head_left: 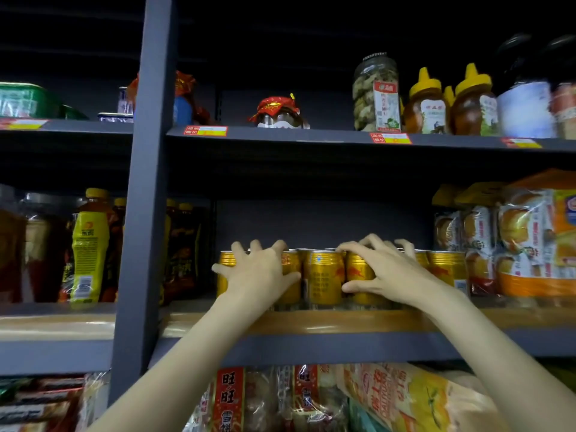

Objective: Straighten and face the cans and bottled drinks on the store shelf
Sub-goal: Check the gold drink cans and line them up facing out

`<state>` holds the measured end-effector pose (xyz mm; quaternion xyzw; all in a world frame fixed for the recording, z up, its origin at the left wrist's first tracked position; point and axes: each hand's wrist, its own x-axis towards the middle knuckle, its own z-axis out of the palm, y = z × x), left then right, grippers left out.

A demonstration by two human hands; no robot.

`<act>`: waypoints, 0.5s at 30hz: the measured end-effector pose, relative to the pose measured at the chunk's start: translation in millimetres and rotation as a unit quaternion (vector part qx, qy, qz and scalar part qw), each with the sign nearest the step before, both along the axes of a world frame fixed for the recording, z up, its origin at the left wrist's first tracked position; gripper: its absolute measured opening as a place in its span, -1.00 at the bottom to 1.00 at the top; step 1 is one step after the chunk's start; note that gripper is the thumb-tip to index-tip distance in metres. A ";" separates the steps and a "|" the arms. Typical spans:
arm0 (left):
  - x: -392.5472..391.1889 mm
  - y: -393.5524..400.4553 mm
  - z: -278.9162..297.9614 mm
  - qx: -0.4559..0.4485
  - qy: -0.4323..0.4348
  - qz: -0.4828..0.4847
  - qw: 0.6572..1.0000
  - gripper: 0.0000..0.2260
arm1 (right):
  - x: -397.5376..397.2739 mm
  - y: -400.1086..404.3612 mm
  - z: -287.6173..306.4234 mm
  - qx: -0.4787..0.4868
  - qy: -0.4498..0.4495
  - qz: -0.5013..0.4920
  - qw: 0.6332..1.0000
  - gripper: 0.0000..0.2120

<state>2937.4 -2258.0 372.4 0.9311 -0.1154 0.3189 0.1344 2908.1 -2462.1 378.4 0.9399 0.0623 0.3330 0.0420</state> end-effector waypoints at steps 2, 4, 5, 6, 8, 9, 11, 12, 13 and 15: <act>-2.8 -4.7 3.3 -0.010 0.016 0.011 1.000 -0.42 | 1.0 -2.9 0.7 0.003 0.002 0.010 1.000 -0.41; -4.9 -8.1 4.6 -0.016 0.034 0.018 0.999 -0.36 | 2.8 -4.4 1.3 0.002 0.004 0.017 1.000 -0.42; -5.8 -9.5 4.2 -0.015 0.033 0.025 0.999 -0.34 | 3.9 -4.3 1.9 -0.004 0.004 0.015 1.000 -0.42; -6.5 -10.7 3.3 -0.012 0.028 0.033 0.999 -0.33 | 4.6 -3.6 2.6 -0.013 0.004 0.009 1.000 -0.42; -8.9 -12.9 0.9 -0.008 0.018 0.043 0.999 -0.32 | 4.8 -3.0 3.1 -0.026 0.009 -0.001 1.000 -0.40; -9.8 -13.3 0.1 -0.009 0.017 0.044 0.999 -0.33 | 4.7 -3.6 3.0 -0.027 0.012 0.002 1.000 -0.40; -10.8 -12.0 -1.1 -0.008 0.017 0.043 0.999 -0.35 | 1.7 -6.8 4.1 -0.007 0.012 0.026 1.000 -0.41; -11.0 -10.7 -1.5 -0.007 0.016 0.042 0.999 -0.36 | -0.9 -10.1 5.3 0.022 0.004 0.041 0.999 -0.44; -11.7 -9.7 -1.9 -0.005 0.013 0.042 0.999 -0.36 | -3.2 -15.3 7.5 0.061 -0.015 0.054 0.997 -0.48; -15.1 -12.0 -2.8 0.003 0.003 0.038 0.999 -0.35 | -7.2 -31.9 12.7 0.137 -0.054 0.055 0.988 -0.58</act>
